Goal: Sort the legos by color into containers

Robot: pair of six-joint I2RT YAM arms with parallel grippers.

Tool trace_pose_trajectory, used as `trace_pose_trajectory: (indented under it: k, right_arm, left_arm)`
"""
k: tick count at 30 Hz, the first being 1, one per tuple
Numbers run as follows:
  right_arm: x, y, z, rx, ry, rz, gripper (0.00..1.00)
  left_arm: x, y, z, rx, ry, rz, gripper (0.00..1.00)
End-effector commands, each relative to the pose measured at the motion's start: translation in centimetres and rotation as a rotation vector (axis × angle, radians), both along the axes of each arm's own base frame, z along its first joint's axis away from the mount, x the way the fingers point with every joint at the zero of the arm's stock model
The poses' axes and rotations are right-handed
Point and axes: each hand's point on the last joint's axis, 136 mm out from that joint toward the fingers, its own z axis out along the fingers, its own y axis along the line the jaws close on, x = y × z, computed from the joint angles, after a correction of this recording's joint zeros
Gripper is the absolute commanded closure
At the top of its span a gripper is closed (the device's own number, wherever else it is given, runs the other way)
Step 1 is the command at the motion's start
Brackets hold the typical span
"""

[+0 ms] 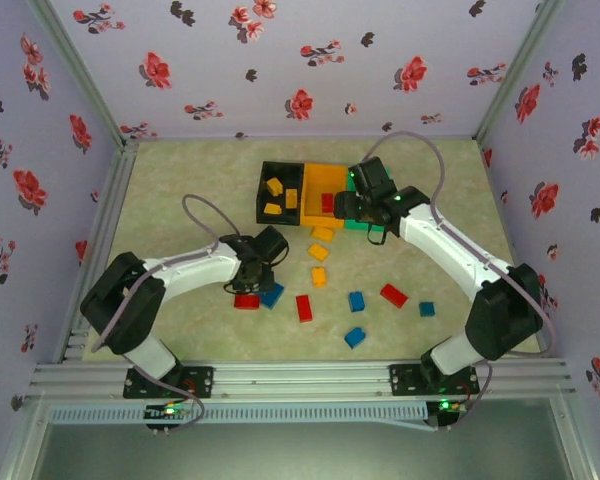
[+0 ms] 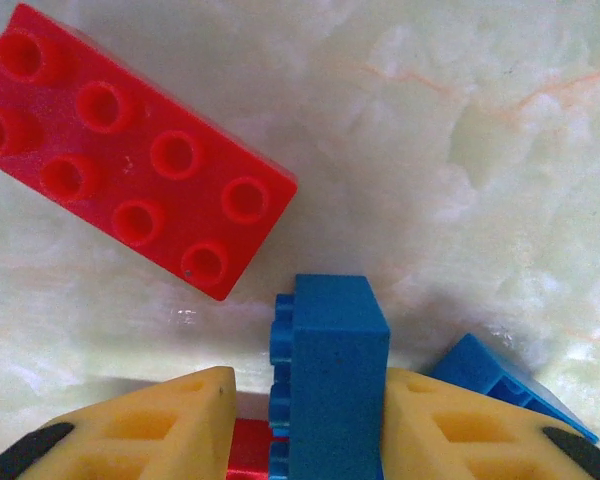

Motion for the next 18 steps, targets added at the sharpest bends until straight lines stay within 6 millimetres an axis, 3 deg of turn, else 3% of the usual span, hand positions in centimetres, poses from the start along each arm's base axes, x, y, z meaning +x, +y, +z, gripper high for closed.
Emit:
trace_pose_trajectory:
  k: [1,9,18]
  right_arm:
    - [-0.7,-0.8,0.5,-0.023,-0.005,-0.022,0.32]
    - [-1.0,-1.3,1.0,-0.042,-0.015,-0.025,0.32]
    - [-1.6,-3.0,1.2,-0.068,-0.035,-0.059,0.32]
  left_arm:
    - [0.7,0.0,-0.2,0.019,-0.014,-0.006,0.63]
    - [1.1,-0.4,0.4,0.021,-0.021,-0.034,0.76]
    - [4.1,-2.6,5.7,0.037,-0.093,-0.153,0.77]
